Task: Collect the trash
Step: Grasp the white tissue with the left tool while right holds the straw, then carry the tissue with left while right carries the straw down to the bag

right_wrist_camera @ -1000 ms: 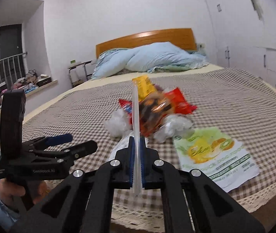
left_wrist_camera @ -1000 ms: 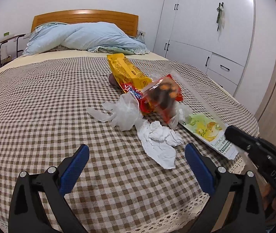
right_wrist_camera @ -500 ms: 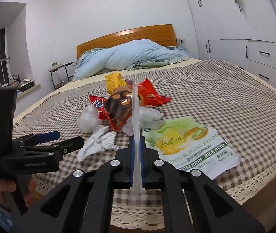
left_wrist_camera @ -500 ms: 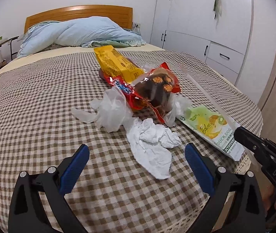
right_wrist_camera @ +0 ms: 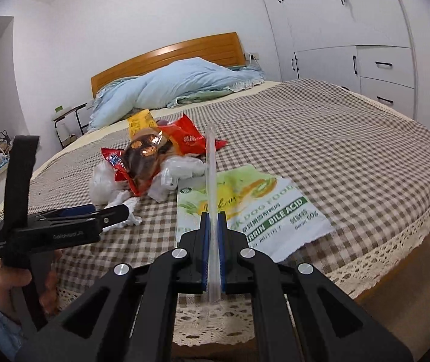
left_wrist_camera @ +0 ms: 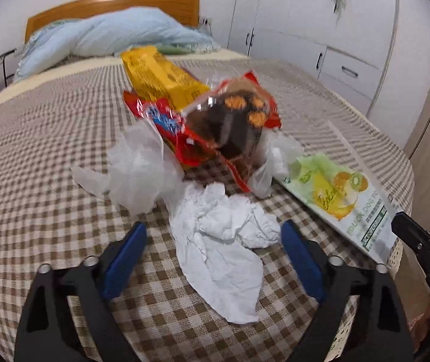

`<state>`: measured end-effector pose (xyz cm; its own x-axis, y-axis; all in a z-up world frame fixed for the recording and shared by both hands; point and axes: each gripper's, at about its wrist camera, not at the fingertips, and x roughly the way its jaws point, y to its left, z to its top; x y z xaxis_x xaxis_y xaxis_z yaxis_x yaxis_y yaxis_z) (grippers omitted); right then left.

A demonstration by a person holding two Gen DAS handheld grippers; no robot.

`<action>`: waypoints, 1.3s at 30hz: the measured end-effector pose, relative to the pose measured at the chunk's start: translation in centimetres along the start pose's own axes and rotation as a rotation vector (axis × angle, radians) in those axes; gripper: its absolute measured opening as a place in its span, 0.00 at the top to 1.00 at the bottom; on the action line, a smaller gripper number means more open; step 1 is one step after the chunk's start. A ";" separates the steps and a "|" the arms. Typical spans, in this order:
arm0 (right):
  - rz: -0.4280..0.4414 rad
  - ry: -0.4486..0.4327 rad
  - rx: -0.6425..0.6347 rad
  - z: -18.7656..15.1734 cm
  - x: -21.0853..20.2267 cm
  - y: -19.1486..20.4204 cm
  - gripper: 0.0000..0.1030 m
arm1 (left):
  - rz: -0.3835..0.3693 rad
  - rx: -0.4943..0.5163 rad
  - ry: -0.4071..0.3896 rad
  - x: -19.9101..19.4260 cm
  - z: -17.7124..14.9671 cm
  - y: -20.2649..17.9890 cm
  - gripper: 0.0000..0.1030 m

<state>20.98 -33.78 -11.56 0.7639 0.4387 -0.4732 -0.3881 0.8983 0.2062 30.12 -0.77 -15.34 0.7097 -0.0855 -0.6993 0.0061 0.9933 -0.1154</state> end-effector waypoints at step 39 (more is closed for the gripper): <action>0.052 -0.009 -0.026 -0.4 -2.4 2.4 0.94 | -0.083 -0.026 -0.213 -10.9 -2.7 1.0 0.94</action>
<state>18.05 -32.72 -10.27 0.7470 0.4855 -0.4543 -0.4410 0.8731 0.2078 20.44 0.90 -9.73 0.8401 -0.1458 -0.5225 0.0546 0.9810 -0.1860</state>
